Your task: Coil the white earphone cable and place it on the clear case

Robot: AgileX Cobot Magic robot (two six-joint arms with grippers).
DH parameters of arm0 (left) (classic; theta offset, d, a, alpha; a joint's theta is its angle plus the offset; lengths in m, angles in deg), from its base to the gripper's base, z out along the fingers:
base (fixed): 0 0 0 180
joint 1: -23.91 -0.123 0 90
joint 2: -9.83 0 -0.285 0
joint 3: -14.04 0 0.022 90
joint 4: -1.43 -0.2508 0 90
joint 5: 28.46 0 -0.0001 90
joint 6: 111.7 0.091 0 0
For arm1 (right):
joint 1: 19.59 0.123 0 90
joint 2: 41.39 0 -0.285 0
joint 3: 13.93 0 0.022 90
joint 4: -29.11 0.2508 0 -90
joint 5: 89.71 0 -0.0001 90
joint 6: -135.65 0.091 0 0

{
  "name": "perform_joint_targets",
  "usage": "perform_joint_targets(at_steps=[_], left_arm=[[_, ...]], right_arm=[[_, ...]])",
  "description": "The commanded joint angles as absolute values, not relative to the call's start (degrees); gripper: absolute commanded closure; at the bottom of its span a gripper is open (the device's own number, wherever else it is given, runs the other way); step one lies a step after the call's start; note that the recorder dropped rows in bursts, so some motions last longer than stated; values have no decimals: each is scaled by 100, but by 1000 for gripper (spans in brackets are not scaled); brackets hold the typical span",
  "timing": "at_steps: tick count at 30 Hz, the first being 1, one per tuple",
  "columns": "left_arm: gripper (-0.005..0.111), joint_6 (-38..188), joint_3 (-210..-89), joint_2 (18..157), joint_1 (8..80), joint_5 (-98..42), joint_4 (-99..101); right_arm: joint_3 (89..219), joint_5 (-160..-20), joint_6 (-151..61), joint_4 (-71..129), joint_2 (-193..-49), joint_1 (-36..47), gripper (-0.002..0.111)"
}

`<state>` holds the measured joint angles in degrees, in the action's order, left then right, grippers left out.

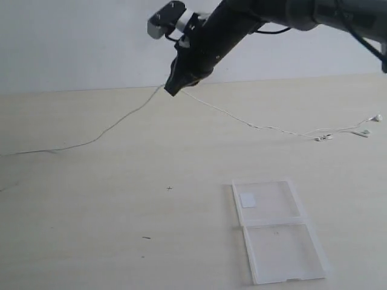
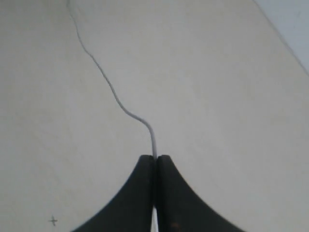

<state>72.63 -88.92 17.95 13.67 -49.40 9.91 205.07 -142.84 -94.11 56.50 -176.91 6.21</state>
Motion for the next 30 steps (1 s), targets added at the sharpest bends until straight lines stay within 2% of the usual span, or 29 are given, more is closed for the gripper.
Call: perform_joint_targets(at_steps=[1, 9, 18, 30], left_arm=[[107, 7260, -8874, 1762, 1380, -4901, 1037], [107, 7646, -8874, 1762, 1380, -4504, 506], [107, 7002, -8874, 1762, 1380, -2615, 517], [107, 5574, -8874, 1762, 1380, -2209, 517]], right_arm=[[20520, -14534, -9369, 6420, -17153, 610, 108], [20520, -14599, -9418, 6699, -16279, 599, 108], [20520, -14610, -10125, 7257, -15568, 561, 108], [20520, -14635, -10382, 7705, -14842, 561, 108]])
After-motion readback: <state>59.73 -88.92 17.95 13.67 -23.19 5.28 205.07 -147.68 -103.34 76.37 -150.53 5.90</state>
